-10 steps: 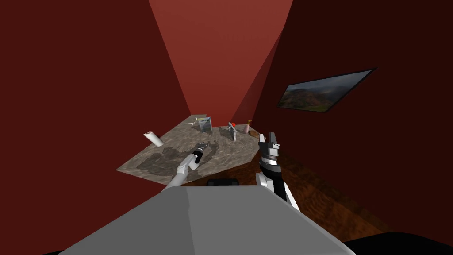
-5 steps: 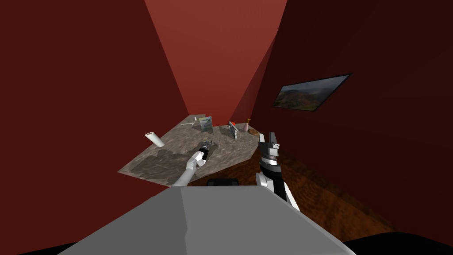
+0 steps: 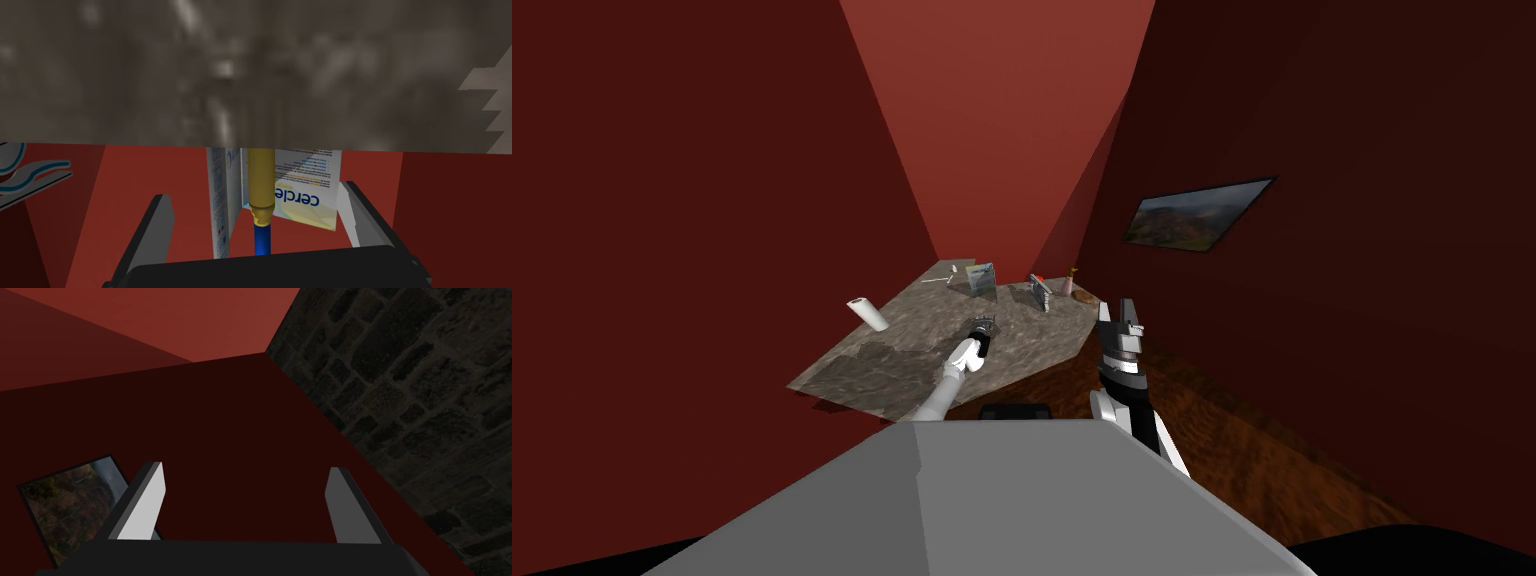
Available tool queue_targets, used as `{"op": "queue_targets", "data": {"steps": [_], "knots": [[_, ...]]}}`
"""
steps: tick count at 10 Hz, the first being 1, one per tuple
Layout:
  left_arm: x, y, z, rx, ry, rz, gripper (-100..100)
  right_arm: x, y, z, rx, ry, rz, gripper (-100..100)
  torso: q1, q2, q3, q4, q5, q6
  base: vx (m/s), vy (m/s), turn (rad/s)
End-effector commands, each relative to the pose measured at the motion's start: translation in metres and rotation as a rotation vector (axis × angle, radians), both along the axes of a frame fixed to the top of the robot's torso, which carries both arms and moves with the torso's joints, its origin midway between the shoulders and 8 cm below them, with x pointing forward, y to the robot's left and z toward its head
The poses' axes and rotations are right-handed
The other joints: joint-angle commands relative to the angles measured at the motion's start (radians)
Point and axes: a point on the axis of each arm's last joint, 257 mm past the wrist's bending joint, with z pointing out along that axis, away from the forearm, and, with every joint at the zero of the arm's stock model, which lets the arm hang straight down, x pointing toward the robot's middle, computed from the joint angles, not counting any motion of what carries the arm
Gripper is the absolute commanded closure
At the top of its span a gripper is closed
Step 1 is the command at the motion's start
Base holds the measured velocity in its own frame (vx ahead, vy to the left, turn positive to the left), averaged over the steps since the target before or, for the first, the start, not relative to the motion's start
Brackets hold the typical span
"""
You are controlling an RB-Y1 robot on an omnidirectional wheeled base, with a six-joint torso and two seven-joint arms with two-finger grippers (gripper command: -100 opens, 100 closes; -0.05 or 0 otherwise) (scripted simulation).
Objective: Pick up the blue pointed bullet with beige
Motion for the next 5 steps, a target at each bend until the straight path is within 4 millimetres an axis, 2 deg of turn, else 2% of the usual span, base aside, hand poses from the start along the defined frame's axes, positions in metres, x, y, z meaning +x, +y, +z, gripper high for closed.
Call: {"op": "queue_targets", "data": {"steps": [1,5], "knots": [[0.0,0.0,0.0,0.0,0.0,0.0,100,0.0,0.0,0.0,0.0,0.0,0.0,0,0.0,0.0,0.0,0.0,0.0,0.0,0.0,0.0,0.0],[0.0,0.0002,-0.0001,0.001,0.0,0.0,100,0.0,0.0,0.0,0.0,0.0,0.0,0,-0.001,-0.001,-0.001,0.0,0.0,0.0,0.0,0.0,0.0]]}}
